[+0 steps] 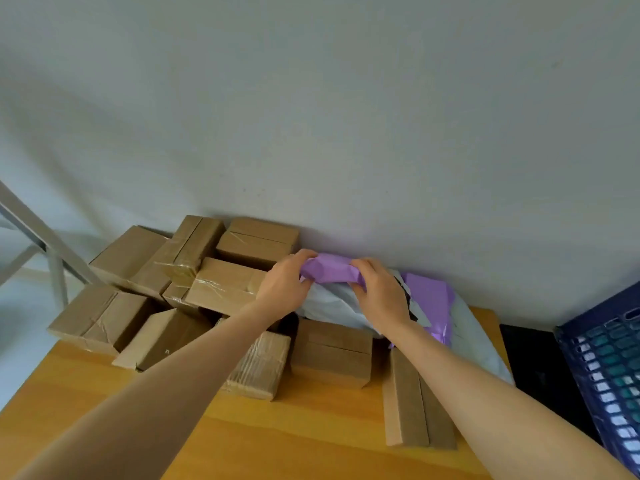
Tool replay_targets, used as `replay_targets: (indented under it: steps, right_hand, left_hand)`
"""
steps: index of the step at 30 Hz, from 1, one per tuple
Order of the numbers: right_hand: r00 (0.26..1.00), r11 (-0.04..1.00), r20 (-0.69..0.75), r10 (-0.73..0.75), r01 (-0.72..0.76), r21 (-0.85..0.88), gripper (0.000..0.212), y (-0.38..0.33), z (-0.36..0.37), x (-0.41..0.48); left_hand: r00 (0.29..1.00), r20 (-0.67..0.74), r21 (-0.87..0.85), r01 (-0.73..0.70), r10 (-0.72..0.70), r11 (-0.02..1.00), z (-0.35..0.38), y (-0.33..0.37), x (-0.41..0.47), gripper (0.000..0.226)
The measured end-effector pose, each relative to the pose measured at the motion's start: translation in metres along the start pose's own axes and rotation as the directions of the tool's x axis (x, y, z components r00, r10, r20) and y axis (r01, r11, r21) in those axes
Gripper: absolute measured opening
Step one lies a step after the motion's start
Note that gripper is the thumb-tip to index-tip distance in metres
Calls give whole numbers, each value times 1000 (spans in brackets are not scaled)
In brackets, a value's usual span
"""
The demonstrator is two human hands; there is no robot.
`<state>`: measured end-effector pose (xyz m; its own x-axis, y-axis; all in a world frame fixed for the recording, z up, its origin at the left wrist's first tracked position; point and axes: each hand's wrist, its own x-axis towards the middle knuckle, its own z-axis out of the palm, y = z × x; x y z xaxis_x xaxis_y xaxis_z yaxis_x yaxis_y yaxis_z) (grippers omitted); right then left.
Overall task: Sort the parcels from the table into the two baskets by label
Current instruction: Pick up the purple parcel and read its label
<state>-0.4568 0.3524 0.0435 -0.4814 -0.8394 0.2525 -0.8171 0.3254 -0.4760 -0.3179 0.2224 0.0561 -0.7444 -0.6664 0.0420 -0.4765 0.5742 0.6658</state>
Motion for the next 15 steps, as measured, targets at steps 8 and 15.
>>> replay_targets:
  steps: [8, 15]
  right_hand:
    - [944, 930, -205, 258, -185, 317, 24, -39, -35, -6]
    - [840, 754, -295, 456, -188, 629, 18, -74, -57, -27]
  left_hand:
    - [993, -21, -307, 103, -115, 946, -35, 10, -1, 63]
    - [997, 48, -331, 76, -63, 941, -46, 13, -21, 66]
